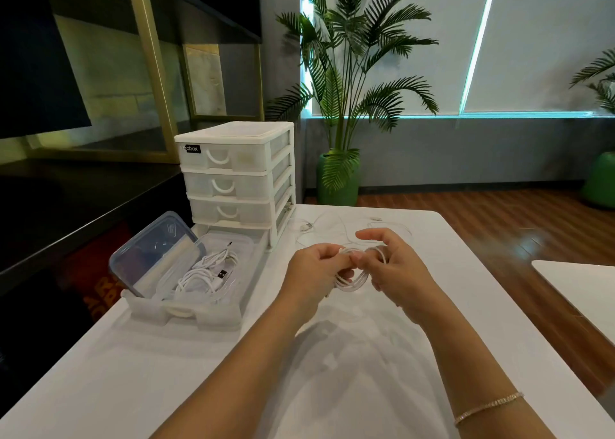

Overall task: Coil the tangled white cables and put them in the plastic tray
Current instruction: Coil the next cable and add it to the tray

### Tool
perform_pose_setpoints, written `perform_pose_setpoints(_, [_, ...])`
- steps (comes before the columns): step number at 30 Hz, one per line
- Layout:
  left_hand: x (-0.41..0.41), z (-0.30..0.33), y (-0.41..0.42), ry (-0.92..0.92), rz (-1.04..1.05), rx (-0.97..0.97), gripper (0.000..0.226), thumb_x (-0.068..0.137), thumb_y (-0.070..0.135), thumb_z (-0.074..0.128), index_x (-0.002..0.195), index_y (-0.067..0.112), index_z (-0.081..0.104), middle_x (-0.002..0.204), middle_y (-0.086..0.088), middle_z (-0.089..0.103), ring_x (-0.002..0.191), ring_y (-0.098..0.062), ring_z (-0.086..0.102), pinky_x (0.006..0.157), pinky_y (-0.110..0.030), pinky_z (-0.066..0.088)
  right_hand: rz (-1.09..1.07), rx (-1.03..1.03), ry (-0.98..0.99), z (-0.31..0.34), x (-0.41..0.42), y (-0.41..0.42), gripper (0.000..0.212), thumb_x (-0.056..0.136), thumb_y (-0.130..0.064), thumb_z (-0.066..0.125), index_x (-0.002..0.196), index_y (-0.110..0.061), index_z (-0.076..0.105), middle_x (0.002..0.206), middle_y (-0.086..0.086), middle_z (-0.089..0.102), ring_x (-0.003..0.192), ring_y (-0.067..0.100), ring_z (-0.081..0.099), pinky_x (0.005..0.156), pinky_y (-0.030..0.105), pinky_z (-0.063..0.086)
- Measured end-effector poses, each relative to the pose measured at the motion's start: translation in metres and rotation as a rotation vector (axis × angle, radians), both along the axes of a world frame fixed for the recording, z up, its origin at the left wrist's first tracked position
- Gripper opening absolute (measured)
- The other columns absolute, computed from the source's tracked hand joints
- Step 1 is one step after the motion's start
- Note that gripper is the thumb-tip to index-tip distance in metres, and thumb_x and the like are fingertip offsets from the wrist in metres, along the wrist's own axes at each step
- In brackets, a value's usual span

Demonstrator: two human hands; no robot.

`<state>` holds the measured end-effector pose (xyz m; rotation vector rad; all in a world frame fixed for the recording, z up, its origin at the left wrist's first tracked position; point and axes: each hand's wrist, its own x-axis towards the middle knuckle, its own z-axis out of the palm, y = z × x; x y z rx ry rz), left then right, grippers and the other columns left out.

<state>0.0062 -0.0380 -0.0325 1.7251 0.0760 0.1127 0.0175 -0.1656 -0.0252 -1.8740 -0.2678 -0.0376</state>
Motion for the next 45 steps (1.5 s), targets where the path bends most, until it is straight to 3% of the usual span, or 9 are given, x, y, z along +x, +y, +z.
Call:
perform_pose_setpoints(5, [-0.001,0.005,0.006,0.220,-0.087,-0.429,0.015,0.084,0.014,0.062,0.073,0.008,0.069,0.060,-0.001,0.064,0.048,-0.008,0.056,0.044,-0.020,0.042,-0.112,-0.088,-0.143,-0.002,0.005,-0.005,0.026,0.077,-0.026,0.072,0.090,-0.031,0.050,0.088,-0.009,0.057,0.080,0.011,0.054,0.071,0.026,0.049])
perform_pose_setpoints(10, [-0.002,0.009,0.010,0.340,-0.147,-0.698,0.016,0.086,0.015,0.064,0.076,0.004,0.069,0.060,-0.006,0.067,0.047,-0.011,0.061,0.045,-0.020,0.050,-0.191,-0.255,-0.400,0.000,0.005,-0.002,0.029,0.078,-0.020,0.072,0.067,-0.034,0.049,0.094,-0.007,0.051,0.087,0.012,0.049,0.068,0.011,0.039])
perform_pose_setpoints(13, [-0.001,0.008,0.010,0.369,-0.152,-0.757,0.017,0.085,0.019,0.064,0.079,0.004,0.070,0.060,-0.007,0.067,0.047,-0.012,0.061,0.046,-0.021,0.051,-0.175,-0.357,-0.474,-0.003,0.006,-0.001,0.008,0.079,-0.021,0.070,0.081,-0.028,0.069,0.096,-0.005,0.053,0.092,0.011,0.047,0.077,0.022,0.043])
perform_pose_setpoints(16, [0.001,0.007,0.012,0.358,-0.130,-0.764,0.017,0.086,0.021,0.063,0.085,0.005,0.069,0.061,-0.007,0.067,0.050,-0.013,0.062,0.046,-0.022,0.052,-0.221,-0.482,-0.486,-0.008,0.008,-0.002,0.018,0.079,-0.026,0.069,0.096,-0.027,0.074,0.102,0.001,0.060,0.093,0.012,0.046,0.082,0.036,0.048])
perform_pose_setpoints(28, [0.006,0.004,0.012,0.042,-0.098,-0.219,0.007,0.080,0.011,0.068,0.078,0.017,0.065,0.073,0.001,0.065,0.069,-0.017,0.053,0.062,-0.028,0.041,-0.294,-0.711,-0.402,-0.002,0.001,0.004,0.022,0.090,-0.039,0.054,0.104,-0.032,0.068,0.103,-0.007,0.068,0.092,0.009,0.039,0.078,0.029,0.021])
perform_pose_setpoints(31, [0.005,0.003,0.014,-0.041,-0.088,-0.113,0.011,0.079,0.011,0.070,0.079,0.020,0.063,0.074,0.003,0.064,0.067,-0.013,0.055,0.057,-0.021,0.041,-0.210,-0.613,-0.294,-0.002,0.002,0.006,0.018,0.093,-0.035,0.049,0.097,-0.027,0.064,0.090,-0.010,0.062,0.091,0.010,0.042,0.083,0.032,0.030])
perform_pose_setpoints(36, [0.008,0.001,0.014,-0.123,-0.076,-0.048,0.009,0.083,0.014,0.067,0.082,0.022,0.063,0.076,0.005,0.064,0.066,-0.010,0.055,0.053,-0.017,0.041,-0.118,-0.145,-0.046,0.003,-0.003,0.004,0.032,0.096,-0.032,0.043,0.074,-0.017,0.061,0.086,0.000,0.063,0.080,0.013,0.053,0.078,0.032,0.043])
perform_pose_setpoints(42, [0.010,-0.004,0.013,-0.162,-0.064,-0.047,0.005,0.089,0.018,0.060,0.088,0.023,0.061,0.073,0.004,0.062,0.060,-0.009,0.055,0.045,-0.012,0.041,-0.150,-0.043,0.058,0.008,-0.004,0.004,0.038,0.094,-0.036,0.046,0.069,-0.012,0.059,0.064,0.000,0.053,0.062,0.012,0.045,0.059,0.022,0.037])
perform_pose_setpoints(45, [0.013,-0.007,0.014,-0.208,-0.046,0.025,0.006,0.089,0.019,0.061,0.094,0.020,0.064,0.079,0.006,0.062,0.067,-0.009,0.056,0.062,-0.018,0.047,-0.128,-0.027,0.112,0.010,-0.005,0.004,0.031,0.091,-0.034,0.053,0.075,-0.009,0.065,0.063,-0.003,0.051,0.061,0.010,0.043,0.058,0.022,0.035])
